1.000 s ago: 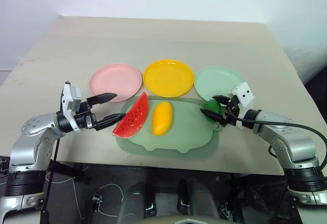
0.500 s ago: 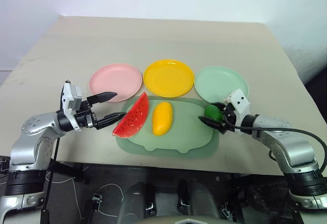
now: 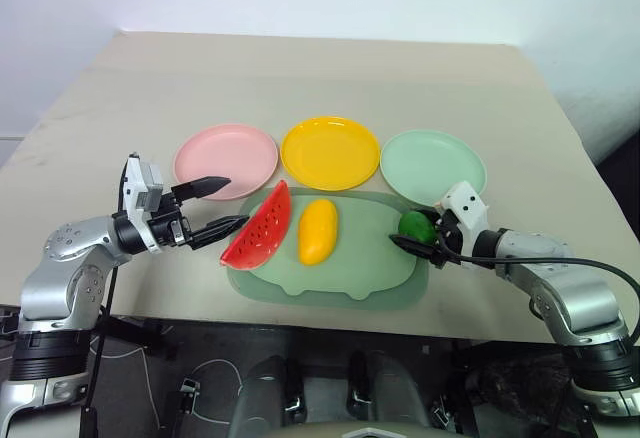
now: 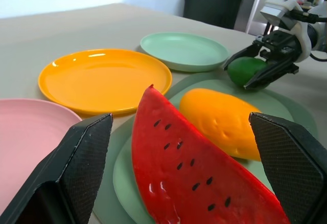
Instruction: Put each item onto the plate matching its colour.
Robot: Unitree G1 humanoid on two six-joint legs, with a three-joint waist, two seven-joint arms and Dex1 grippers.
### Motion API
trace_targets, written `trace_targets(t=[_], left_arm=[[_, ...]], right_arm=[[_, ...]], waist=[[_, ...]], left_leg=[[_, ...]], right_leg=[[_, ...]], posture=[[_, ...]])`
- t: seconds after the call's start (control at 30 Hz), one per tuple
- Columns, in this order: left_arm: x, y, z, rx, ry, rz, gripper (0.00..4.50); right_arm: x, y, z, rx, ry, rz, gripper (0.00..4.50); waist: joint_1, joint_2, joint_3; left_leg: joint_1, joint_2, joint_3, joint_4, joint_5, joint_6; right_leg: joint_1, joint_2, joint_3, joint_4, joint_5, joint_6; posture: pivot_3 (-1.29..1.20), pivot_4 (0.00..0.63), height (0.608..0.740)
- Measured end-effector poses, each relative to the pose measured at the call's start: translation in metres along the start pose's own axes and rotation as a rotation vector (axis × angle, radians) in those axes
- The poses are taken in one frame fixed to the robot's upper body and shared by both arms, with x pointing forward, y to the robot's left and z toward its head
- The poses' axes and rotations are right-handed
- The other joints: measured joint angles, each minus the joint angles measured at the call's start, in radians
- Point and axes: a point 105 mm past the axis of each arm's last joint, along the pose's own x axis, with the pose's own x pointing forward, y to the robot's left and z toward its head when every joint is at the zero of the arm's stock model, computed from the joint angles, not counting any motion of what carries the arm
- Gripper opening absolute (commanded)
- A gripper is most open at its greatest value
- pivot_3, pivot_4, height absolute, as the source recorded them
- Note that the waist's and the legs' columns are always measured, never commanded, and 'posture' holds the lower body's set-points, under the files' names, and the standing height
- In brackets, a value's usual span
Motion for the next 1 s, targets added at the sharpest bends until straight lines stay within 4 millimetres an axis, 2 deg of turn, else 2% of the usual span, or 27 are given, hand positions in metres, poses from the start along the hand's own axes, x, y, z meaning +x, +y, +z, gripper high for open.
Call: trace_targets(t=[0.07,0.13,0.27,0.33,0.4,0.6,0.77,0.9,1.0], left_arm=[[0.0,0.0,0.0,-0.002,0.001,0.0,4.5],[0.0,0.0,0.0,-0.003,0.002,0.002,4.5],[0.003,-0.003,0.006,0.016,-0.009,-0.012,4.5],[0.004,-0.004,0.008,0.012,-0.013,-0.012,4.5],[0.004,-0.005,0.008,0.01,-0.011,-0.004,4.5],[0.004,-0.008,0.01,0.012,-0.007,0.01,4.5],[0.002,-0.009,0.011,0.009,-0.017,0.021,4.5],[-0.001,-0.009,0.009,0.002,-0.016,0.026,4.5],[-0.005,-0.011,0.002,-0.017,-0.003,0.026,4.5]], right_arm=[[-0.001,0.003,0.001,0.005,-0.007,0.017,3.15],[-0.001,0.005,0.014,0.037,-0.064,0.039,3.15],[-0.004,-0.013,0.074,0.018,-0.258,-0.001,3.15],[-0.003,-0.028,0.09,0.011,-0.289,-0.041,3.15],[0.004,-0.041,0.086,0.032,-0.262,-0.077,3.15],[0.039,-0.085,0.045,0.119,-0.114,-0.226,3.15],[0.053,-0.115,0.03,0.142,-0.06,-0.356,3.15],[0.058,-0.117,0.032,0.127,-0.065,-0.36,4.47],[0.059,-0.114,0.034,0.116,-0.066,-0.342,4.47]], waist=[[0.0,0.0,0.0],[-0.001,0.0,0.0],[-0.004,0.001,0.0],[-0.003,0.001,0.0],[0.001,0.0,0.0],[-0.008,0.001,0.0],[-0.013,0.001,0.001],[-0.015,0.001,0.001],[-0.02,0.001,0.001]], left_leg=[[0.0,0.0,0.0,0.0,0.0,0.0],[0.0,0.0,0.0,0.0,0.0,0.0],[0.0,0.0,0.0,0.0,0.0,0.0],[0.0,0.0,0.0,0.0,0.0,0.0],[0.0,0.0,0.0,0.0,0.0,0.0],[0.0,0.0,0.003,0.001,0.001,0.0],[0.0,0.0,0.005,0.001,0.002,0.001],[0.0,0.0,0.004,0.001,0.002,0.0],[0.0,0.0,0.004,0.001,0.001,-0.001]], right_leg=[[0.0,0.0,0.0,0.0,0.0,0.0],[0.0,0.0,0.0,0.0,0.0,0.0],[0.0,0.0,0.0,0.001,0.002,-0.003],[0.0,0.0,0.0,0.0,0.002,-0.003],[0.0,0.0,0.0,0.0,0.002,-0.003],[-0.001,0.0,0.001,0.003,0.004,0.0],[-0.002,0.001,0.001,0.006,0.004,0.002],[-0.002,0.001,0.001,0.006,0.003,0.002],[-0.002,0.0,0.001,0.006,0.003,0.002]], posture=[[0.0,0.15,0.696],[0.0,0.15,0.696],[0.0,0.15,0.696],[0.0,0.15,0.696],[0.0,0.15,0.696],[0.0,0.15,0.696],[0.0,0.15,0.696],[0.0,0.15,0.696],[0.0,0.15,0.696]])
